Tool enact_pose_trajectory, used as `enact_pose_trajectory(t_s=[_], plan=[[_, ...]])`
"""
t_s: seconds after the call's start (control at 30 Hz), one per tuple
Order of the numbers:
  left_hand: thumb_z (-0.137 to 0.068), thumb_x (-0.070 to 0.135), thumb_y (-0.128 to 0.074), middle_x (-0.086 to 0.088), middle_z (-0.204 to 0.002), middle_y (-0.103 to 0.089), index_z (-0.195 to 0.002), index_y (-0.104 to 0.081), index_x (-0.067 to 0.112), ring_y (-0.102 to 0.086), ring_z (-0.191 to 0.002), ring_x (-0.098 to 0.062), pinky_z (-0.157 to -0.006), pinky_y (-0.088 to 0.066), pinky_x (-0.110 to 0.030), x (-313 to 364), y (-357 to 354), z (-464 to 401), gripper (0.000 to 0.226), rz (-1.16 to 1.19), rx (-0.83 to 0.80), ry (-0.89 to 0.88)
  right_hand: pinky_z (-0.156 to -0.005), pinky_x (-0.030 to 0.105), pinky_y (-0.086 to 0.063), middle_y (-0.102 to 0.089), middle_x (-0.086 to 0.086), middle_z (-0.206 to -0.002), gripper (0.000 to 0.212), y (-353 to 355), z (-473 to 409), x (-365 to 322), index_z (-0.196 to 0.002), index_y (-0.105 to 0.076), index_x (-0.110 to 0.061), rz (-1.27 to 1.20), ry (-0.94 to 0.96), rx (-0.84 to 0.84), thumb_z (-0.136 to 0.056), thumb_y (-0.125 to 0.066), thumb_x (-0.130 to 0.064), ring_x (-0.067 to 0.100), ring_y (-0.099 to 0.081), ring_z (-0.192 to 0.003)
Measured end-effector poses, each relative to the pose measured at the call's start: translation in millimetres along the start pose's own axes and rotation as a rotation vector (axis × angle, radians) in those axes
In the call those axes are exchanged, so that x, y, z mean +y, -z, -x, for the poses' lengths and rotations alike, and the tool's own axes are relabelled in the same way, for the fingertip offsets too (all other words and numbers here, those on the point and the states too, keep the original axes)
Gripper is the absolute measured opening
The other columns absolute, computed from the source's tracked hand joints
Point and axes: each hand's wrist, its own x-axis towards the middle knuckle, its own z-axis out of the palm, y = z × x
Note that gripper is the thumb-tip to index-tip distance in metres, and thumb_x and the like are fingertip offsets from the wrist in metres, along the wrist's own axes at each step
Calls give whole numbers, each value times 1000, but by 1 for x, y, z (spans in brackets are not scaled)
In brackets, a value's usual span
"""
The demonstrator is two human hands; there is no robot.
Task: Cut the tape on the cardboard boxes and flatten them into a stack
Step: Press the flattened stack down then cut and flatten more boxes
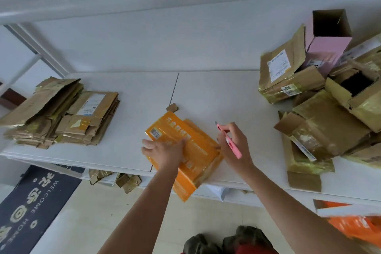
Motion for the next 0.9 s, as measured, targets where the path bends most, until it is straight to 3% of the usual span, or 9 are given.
enact_pose_trajectory(t_s=[0.07, 0.13, 0.3, 0.4, 0.53, 0.7, 0.77, 0.83, 0.9], plan=[[-77, 30, -83, -11, -134, -46, -139, -31, 9, -52, -117, -31, -94, -49, -45, 2, 2, 0, 83, 90, -66, 90, -59, 24, -50, -59, 0, -77, 6, -4, 19, -7, -95, -55, -9, -37, -32, 38, -99, -52, -5, 9, -65, -65], [-82, 24, -79, -4, -122, -58, -127, -43, 17, -59, -104, -26, -88, -52, -43, 5, 6, -4, 58, 22, -175, -39, -58, 26, -51, -60, 2, -81, 7, -6, 31, -13, -95, -55, -15, -76, -44, 23, -101, -52, -15, 11, -63, -64], [-88, 19, -71, 6, -123, -53, -146, -35, 28, -54, -112, -17, -92, -47, -36, 33, -2, 2, 69, -382, -651, -438, -61, 20, -44, -55, 0, -78, 11, 8, 20, -20, -93, -51, -15, 4, -1, 247, -101, -48, -23, 12, -57, -67], [-89, 19, -70, 5, -128, -52, -149, -31, 30, -52, -118, -18, -97, -45, -37, 42, -17, 4, 72, -523, -759, -562, -57, 29, -47, -55, 1, -76, 8, 21, -1, -11, -96, -51, -14, 12, 8, 310, -101, -49, -19, 17, -56, -65], [-83, 13, -76, 3, -129, -55, -145, -41, 26, -53, -119, -17, -100, -44, -35, 46, -30, -8, 73, -550, -753, -607, -54, 30, -46, -61, 2, -79, 3, 32, 1, 2, -99, -51, -15, 41, -14, 286, -100, -50, -17, 17, -61, -66], [-81, 0, -72, -1, -123, -62, -128, -62, 25, -59, -100, -20, -82, -50, -31, 52, -25, -36, 55, -509, -368, -607, -53, 37, -56, -65, 3, -111, 22, 17, 25, -11, -100, -48, -27, -92, -16, 277, -102, -47, -5, 8, -74, -87], [-87, 0, -66, -3, -131, -58, -131, -61, 23, -58, -109, -21, -94, -50, -36, 47, -19, -44, 50, -451, -378, -612, -58, 44, -58, -65, 2, -107, 19, 6, 34, -18, -102, -50, -23, -140, -32, 245, -102, -48, -4, 10, -74, -87], [-97, 7, -55, 1, -150, -43, -140, -52, 23, -38, -138, -19, -119, -25, -41, 32, -13, -47, 47, -470, -450, -701, -64, 50, -58, -68, -4, -102, 11, 6, 36, -20, -102, -52, -19, -228, -75, 254, -102, -49, -9, 21, -74, -85], [-105, 18, -41, 6, -160, -24, -150, -36, 26, -9, -151, -15, -123, 3, -39, 20, -12, -47, 46, -611, -429, -811, -70, 56, -58, -69, -6, -95, 9, 13, 31, -17, -101, -53, -20, -309, -129, 269, -102, -49, -13, 32, -70, -82]])
